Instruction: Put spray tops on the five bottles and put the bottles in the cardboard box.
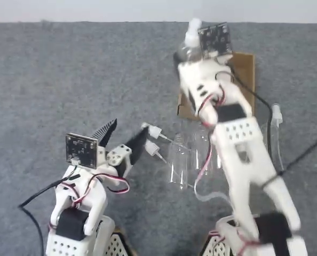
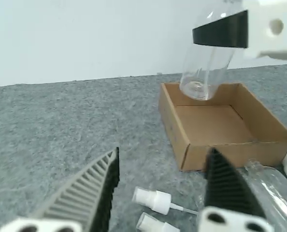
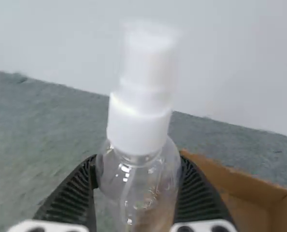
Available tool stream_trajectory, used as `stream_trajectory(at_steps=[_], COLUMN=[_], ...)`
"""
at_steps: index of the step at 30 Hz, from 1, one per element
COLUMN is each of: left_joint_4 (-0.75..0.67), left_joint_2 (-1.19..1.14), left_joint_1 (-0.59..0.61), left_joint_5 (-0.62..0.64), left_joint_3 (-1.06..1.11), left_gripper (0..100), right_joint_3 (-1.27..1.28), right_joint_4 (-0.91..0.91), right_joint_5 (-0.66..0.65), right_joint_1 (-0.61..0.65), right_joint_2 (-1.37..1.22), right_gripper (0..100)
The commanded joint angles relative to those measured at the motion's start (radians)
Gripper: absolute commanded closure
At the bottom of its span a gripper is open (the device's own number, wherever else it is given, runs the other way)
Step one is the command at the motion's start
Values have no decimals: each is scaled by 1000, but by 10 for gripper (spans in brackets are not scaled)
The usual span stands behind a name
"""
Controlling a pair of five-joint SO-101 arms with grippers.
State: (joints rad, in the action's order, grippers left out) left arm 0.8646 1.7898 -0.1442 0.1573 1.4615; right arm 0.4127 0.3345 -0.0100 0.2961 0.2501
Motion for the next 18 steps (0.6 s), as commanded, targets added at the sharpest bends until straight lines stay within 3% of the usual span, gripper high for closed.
stream_trajectory(at_steps=[1, 4, 18], left_joint_4=[-14, -64, -69], left_joint_2=[11, 11, 11], left_joint_1=[51, 94, 103], left_joint_5=[-5, -5, -3], left_joint_3=[-10, -2, 12], left_gripper=[901, 994, 985], right_joint_3=[-146, -219, -517], right_joint_4=[-125, -183, -225], right_joint_5=[11, 9, 15], right_joint_1=[-53, -70, -134], right_joint_2=[-128, -265, -687], right_gripper=[993, 993, 993])
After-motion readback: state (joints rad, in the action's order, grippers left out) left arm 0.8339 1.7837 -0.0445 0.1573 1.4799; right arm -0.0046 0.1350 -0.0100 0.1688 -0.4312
